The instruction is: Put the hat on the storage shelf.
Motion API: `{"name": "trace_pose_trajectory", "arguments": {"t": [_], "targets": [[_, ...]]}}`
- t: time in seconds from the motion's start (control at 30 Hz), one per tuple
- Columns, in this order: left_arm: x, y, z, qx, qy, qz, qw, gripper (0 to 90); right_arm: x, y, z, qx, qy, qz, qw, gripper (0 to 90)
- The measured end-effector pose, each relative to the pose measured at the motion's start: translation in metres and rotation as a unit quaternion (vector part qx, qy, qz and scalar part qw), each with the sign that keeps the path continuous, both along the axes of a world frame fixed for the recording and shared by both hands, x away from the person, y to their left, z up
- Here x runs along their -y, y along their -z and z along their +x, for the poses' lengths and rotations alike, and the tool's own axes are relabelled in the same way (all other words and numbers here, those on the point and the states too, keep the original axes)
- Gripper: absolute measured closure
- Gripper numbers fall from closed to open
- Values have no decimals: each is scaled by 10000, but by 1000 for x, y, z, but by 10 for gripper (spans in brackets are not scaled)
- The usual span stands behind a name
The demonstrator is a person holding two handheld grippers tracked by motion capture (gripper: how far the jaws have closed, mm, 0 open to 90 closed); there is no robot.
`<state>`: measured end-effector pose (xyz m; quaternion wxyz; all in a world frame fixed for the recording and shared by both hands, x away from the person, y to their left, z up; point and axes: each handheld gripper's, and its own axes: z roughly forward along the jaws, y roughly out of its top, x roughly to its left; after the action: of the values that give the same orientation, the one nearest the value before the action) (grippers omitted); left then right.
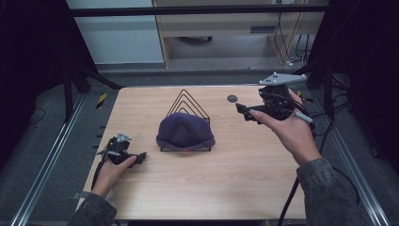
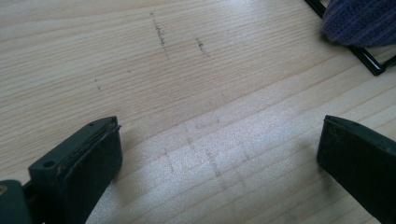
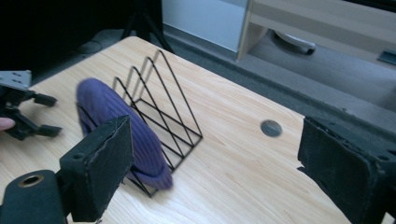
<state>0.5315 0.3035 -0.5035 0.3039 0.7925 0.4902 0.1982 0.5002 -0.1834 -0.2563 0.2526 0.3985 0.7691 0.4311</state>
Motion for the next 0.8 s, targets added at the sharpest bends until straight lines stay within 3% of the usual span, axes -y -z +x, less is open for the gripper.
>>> {"name": "trace_pose_trajectory", "arguments": {"t": [0.17,0.33,0.63,0.67,0.8], "targets": [[0,0,0,4,-15,-13,10000,0,17,9,-3,-36,160,29,9999,95],[0,0,0,7,1,2,10000,0,37,32,-5,-118,385,95,9991,79],[0,0,0,8,-1,0,10000,0,45,96,-3,-641,462,8,9969,84],[0,0,0,8,-1,0,10000,0,45,96,-3,-641,462,8,9969,84],[0,0,0,15,13,-1,10000,0,42,128,0,-998,431,-40,9941,91]]}}
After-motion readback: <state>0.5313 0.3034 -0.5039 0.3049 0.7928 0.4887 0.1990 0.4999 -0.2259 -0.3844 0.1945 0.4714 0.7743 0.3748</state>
